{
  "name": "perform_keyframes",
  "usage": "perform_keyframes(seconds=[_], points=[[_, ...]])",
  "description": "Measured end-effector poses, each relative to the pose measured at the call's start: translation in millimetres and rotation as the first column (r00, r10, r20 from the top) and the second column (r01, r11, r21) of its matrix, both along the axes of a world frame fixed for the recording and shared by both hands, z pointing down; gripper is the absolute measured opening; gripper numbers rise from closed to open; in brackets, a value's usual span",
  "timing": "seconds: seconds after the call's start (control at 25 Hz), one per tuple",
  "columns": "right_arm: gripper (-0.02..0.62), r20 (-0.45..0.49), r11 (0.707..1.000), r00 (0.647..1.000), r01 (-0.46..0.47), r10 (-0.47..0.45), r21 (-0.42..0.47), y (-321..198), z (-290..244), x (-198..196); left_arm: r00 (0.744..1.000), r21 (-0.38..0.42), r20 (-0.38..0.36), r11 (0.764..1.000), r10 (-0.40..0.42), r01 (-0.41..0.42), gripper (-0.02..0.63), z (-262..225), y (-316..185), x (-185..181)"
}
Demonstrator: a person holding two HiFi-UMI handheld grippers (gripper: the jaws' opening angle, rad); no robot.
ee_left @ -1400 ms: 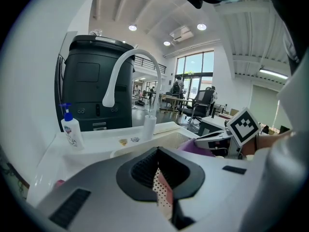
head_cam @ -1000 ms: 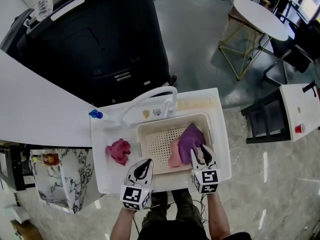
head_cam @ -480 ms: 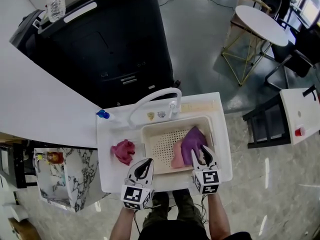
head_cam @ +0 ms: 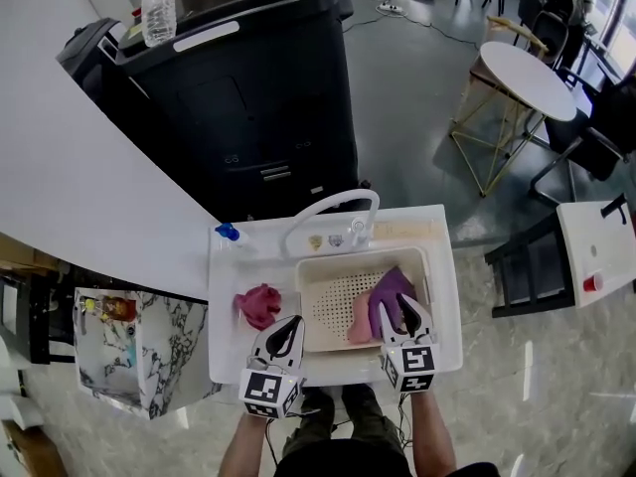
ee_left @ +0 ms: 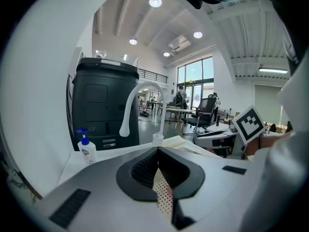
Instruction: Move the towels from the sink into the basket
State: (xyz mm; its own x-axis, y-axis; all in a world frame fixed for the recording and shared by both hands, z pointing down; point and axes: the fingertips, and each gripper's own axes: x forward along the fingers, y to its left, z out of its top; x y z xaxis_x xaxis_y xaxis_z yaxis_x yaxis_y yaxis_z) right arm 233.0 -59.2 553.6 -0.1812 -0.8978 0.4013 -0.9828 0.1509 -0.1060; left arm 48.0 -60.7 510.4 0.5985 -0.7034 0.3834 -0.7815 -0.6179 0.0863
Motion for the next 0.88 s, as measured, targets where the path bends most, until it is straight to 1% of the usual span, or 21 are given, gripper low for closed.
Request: perform_keyframes(seconds=[0.24,0.52,0.68,0.88], points=[[0.153,0.019,0.997,0.998,0.061,-0.061,0.039,-3.4,-20.1,-27.3,0.999,0.037,-0.012,0.999,-0.039,0.039,0.008,-17.6,-0.7,-18.5],[0.095,0.022,0.989,0.992,0.12,-0.122,0.092,-7.6,-44.8,-62.4,0.996,0.075,-0.017,0.993,-0.093,0.094,0.008,-37.2,1.6,-48.9],[0.067,0.012,0.978,0.986,0.161,-0.164,0.13,-12.3,-61.5,-86.5,0.991,0.094,-0.023,0.987,-0.128,0.13,0.008,-48.0,3.2,-68.2],[0.057,0.005,0.961,0.975,0.219,-0.223,0.167,-14.3,-79.2,-118.8,0.984,0.126,-0.028,0.976,-0.178,0.18,0.008,-63.4,6.6,-95.4]])
